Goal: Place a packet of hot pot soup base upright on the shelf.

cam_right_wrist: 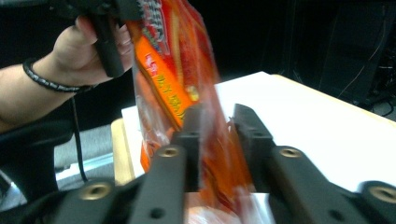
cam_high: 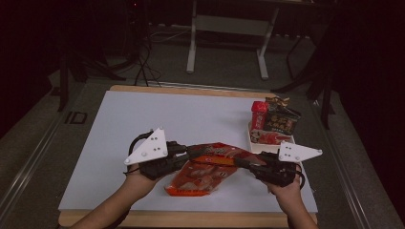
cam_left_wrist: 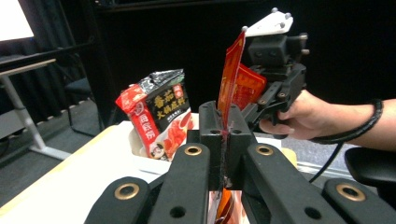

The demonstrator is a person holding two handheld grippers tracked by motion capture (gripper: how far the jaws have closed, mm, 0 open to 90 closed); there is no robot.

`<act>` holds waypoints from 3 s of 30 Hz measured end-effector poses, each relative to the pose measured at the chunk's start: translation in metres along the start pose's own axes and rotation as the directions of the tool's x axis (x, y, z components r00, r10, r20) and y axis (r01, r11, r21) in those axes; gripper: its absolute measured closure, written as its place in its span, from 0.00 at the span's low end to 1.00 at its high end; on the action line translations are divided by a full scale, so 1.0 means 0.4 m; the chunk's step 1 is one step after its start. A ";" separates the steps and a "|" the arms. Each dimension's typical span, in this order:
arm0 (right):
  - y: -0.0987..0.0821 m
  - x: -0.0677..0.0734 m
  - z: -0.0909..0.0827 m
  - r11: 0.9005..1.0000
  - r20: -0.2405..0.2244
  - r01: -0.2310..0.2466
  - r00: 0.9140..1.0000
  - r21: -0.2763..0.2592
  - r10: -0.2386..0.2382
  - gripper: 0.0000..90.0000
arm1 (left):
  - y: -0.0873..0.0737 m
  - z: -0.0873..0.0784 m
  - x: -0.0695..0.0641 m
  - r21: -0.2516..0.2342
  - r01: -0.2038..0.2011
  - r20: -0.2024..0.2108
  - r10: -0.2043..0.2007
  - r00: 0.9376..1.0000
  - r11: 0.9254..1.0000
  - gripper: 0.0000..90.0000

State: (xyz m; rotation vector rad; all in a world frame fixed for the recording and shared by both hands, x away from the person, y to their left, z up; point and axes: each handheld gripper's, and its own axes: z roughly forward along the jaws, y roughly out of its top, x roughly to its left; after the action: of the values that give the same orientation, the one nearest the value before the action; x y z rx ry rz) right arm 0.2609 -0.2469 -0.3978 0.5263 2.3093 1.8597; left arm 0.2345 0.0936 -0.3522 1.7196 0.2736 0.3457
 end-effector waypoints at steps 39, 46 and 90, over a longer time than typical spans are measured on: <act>0.215 0.017 -0.063 0.997 0.063 0.067 0.996 0.040 -0.070 1.00 | -0.043 -0.039 0.036 -0.047 0.123 0.025 -0.122 0.992 0.991 0.12; 0.260 0.004 -0.116 0.997 0.120 0.074 0.990 0.000 -0.073 1.00 | -0.084 -0.026 0.029 -0.027 0.133 -0.005 -0.133 0.991 0.991 0.02; 0.177 -0.173 -0.355 0.998 0.373 -0.012 0.928 0.055 -0.009 1.00 | -0.307 -0.094 0.009 0.043 0.219 -0.102 -0.213 0.972 0.975 0.02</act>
State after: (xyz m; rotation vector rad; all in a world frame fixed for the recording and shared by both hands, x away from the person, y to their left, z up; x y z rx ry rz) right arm 0.2938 -0.3888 -0.3045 0.8108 2.1087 1.5353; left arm 0.2251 0.1507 -0.4670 1.7089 0.5407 0.2630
